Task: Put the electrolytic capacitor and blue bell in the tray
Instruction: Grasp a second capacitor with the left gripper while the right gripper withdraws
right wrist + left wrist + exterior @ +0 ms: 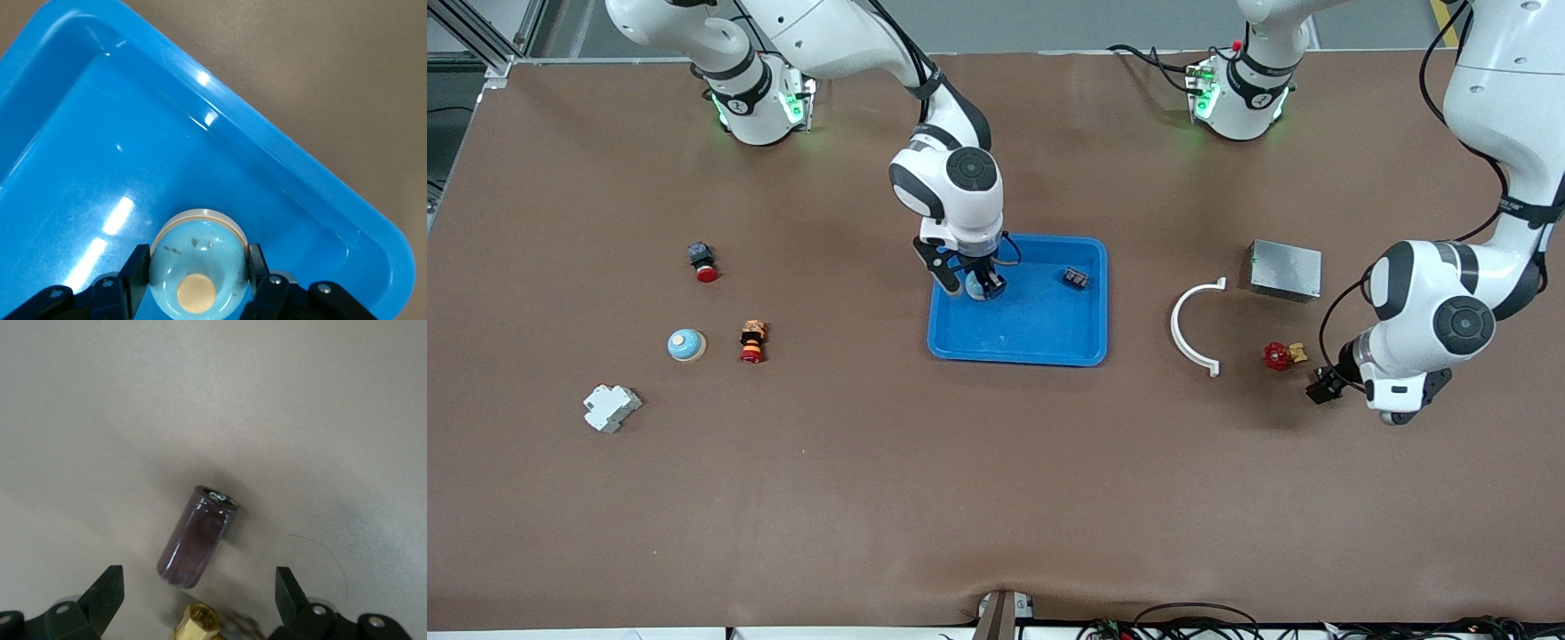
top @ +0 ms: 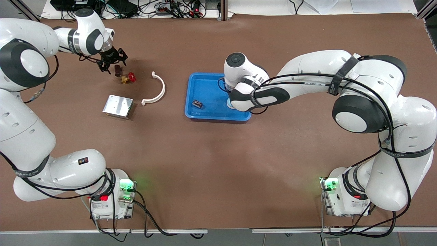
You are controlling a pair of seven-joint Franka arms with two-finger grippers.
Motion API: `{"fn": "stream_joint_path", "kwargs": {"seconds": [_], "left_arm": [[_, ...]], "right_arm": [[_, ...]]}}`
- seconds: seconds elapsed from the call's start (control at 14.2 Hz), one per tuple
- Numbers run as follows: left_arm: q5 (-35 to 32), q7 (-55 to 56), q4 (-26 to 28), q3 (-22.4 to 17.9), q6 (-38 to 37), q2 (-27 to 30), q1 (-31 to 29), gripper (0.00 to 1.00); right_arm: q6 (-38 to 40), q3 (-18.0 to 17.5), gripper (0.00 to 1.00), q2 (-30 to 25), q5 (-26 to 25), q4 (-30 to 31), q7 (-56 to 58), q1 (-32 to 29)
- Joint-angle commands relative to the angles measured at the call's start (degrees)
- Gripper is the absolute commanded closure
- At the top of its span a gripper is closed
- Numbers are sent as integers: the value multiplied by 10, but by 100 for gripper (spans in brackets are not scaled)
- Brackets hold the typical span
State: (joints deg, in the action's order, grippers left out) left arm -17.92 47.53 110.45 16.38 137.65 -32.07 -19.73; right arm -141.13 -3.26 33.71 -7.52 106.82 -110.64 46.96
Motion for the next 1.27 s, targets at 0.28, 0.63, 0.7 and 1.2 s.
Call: {"fn": "stream_joint_path", "kwargs": {"seconds": [0.28,0.63,0.7,1.2], "left_arm": [[-39,-28,29,7,41,-1,-22,72],[-40,-27,35,7,39,10,-22,100],[-40,-28,37,10,33,25,-21,100],[-33,63,26,105,-37,97,-18,100]], "right_arm": [[1,6,100,28,-8,-33,-36,15],[1,6,52,36,-7,-36,-41,15],[2,6,1,36,-10,-36,-44,16],[11,7,0,34,-19,-41,-37,24]]}}
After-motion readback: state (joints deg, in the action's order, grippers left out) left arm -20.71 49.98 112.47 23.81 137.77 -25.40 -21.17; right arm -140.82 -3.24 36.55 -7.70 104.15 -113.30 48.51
